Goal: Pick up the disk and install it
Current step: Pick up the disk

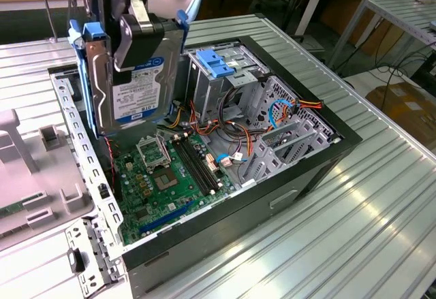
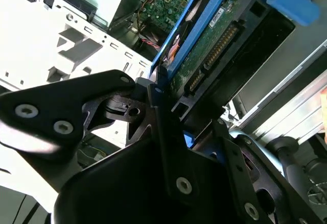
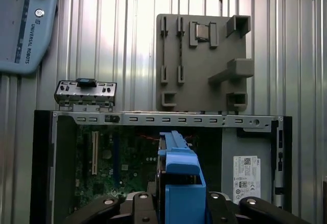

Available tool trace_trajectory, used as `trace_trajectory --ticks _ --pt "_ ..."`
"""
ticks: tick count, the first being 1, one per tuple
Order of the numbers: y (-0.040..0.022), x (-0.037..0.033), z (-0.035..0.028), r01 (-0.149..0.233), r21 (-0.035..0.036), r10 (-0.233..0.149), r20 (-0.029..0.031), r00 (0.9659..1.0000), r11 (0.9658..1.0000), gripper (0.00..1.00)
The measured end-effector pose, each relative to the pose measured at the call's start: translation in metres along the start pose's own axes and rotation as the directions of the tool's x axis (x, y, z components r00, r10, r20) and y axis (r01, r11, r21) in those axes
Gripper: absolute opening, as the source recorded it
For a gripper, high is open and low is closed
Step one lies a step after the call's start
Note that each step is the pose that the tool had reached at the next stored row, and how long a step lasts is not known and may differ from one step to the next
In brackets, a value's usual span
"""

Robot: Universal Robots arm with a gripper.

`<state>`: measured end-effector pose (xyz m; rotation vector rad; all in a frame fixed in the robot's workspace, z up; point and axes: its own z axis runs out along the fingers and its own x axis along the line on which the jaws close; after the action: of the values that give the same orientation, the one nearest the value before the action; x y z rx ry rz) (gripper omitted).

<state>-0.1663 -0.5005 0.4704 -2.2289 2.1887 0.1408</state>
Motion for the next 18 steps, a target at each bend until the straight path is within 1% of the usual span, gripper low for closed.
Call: trace_trajectory --ticks 6,10,12,14,18 --pt "-0.0068 0.0091 -0.0009 0.0 -0.0005 0.0 -0.0002 1.0 1.0 0.36" --pt "-0.0103 0.014 -0.0013 0.0 -0.0007 0.0 -0.0001 1.0 1.0 0.36" --pt "-0.0141 0.0185 -0.0017 0.0 -0.001 0.0 -0.0001 1.0 1.0 0.36" --pt "-0.0166 0.0211 -0.002 0.0 -0.0014 0.0 -0.0002 1.0 1.0 0.36" --pt "-0.0252 0.03 -0.0028 0.0 -0.0027 0.0 -0.0001 1.0 1.0 0.36"
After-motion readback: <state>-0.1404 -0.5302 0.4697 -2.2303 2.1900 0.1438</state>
